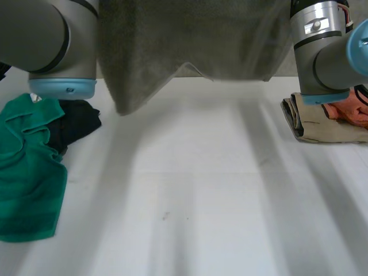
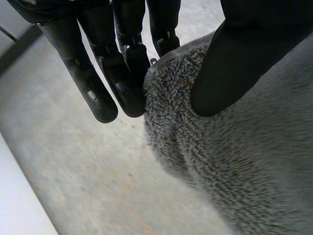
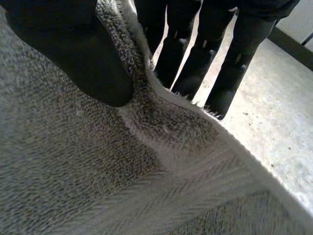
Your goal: Fold the laundry.
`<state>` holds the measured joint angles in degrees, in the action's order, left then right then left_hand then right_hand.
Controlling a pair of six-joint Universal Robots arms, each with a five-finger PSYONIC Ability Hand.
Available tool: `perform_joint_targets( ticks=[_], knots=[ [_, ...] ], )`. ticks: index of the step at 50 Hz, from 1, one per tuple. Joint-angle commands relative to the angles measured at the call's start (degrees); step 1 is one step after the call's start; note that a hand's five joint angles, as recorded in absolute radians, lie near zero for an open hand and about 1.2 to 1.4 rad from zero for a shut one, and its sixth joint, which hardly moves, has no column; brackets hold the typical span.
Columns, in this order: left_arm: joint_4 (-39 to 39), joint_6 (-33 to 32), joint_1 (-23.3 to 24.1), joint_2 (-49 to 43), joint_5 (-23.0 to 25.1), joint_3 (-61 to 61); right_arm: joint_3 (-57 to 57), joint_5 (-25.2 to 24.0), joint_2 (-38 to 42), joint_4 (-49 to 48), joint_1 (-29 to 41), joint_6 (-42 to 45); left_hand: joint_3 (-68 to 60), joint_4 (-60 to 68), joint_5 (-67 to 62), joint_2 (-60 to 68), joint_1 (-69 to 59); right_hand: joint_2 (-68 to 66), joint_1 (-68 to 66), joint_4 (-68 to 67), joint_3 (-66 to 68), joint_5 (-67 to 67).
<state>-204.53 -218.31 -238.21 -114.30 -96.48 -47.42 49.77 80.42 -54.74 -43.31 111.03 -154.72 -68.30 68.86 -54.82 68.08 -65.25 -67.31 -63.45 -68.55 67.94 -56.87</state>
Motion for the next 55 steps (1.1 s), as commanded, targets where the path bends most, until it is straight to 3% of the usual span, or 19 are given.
perform_joint_targets(
  ticks=[1,6,10,14,17,18,19,24,29,34,42,49,55],
  knots=[
    [6.3,3.2,0.6,10.0,-1.9,-21.5,10.1,-3.0,-4.4,7.7,-0.5,1.0,-11.7,11.1,-15.2,11.9,-14.7,-12.7,-16.5,-11.5,12.1,-13.1],
    [4.0,3.4,1.3,13.9,-4.2,-40.3,24.5,-7.7,-7.1,16.3,-2.0,4.4,-11.7,11.1,-15.2,11.9,-14.7,-12.7,-16.5,-11.5,12.1,-13.1],
    [-1.8,3.1,2.0,10.4,-4.7,-53.6,33.4,-11.6,-6.1,19.9,-2.9,7.8,-11.7,11.1,-15.2,11.9,-14.7,-12.7,-16.5,-11.5,12.1,-13.1],
    [-4.2,3.0,2.5,5.2,-5.1,-57.6,37.8,-11.7,-2.2,22.2,-3.6,10.7,-9.9,9.3,-13.4,10.1,-12.9,-12.7,-16.5,-11.5,12.1,-13.1],
    [-2.8,3.1,3.8,3.3,-5.7,-57.9,38.3,-10.6,-0.5,23.8,-3.8,11.4,7.9,-8.5,4.4,-7.7,4.8,-12.7,-16.5,-11.5,12.1,-13.1],
    [-0.7,3.3,4.4,3.0,-5.7,-57.8,38.3,-9.8,0.3,24.9,-4.0,11.3,23.6,-24.2,20.1,-23.4,20.6,-12.7,-16.5,-11.5,12.1,-13.1],
    [0.7,3.4,4.7,3.0,-5.7,-57.8,38.3,-9.4,0.4,25.5,-4.0,11.1,30.6,-31.2,27.1,-30.4,27.6,-12.7,-16.5,-11.5,12.1,-13.1],
    [11.2,5.6,3.3,5.1,-4.3,-56.1,38.6,-8.4,-0.5,28.1,-3.5,10.0,57.7,-58.3,54.2,-57.5,54.7,-12.7,-16.5,-11.5,12.1,-13.1],
    [14.9,11.0,-3.6,10.5,-0.2,-56.5,39.0,-8.4,-2.1,28.5,-3.5,8.1,58.3,-58.9,54.8,-58.1,55.3,-12.7,-16.5,-11.5,12.1,-13.1],
    [17.0,16.6,-13.6,15.2,11.2,-59.1,39.2,-8.2,-2.3,28.8,-3.5,6.5,58.3,-58.9,54.8,-58.1,55.3,-12.7,-16.5,-11.5,12.1,-13.1],
    [22.9,15.0,-23.6,14.8,27.1,-62.6,38.8,-8.1,-2.0,28.8,-3.2,6.5,48.2,-48.7,44.7,-48.0,45.1,-12.7,-16.5,-11.5,12.1,-13.1],
    [20.3,11.9,-26.1,11.9,29.7,-64.6,38.6,-7.5,-2.0,28.8,-3.2,6.2,37.3,-37.8,33.8,-37.0,34.2,-12.7,-16.5,-11.5,12.1,-13.1],
    [16.3,11.6,-25.5,8.4,30.0,-64.5,38.7,-7.1,-1.9,28.8,-3.0,6.2,41.1,-41.6,37.6,-40.9,38.0,-12.7,-16.5,-11.5,12.1,-13.1]
  ],
)
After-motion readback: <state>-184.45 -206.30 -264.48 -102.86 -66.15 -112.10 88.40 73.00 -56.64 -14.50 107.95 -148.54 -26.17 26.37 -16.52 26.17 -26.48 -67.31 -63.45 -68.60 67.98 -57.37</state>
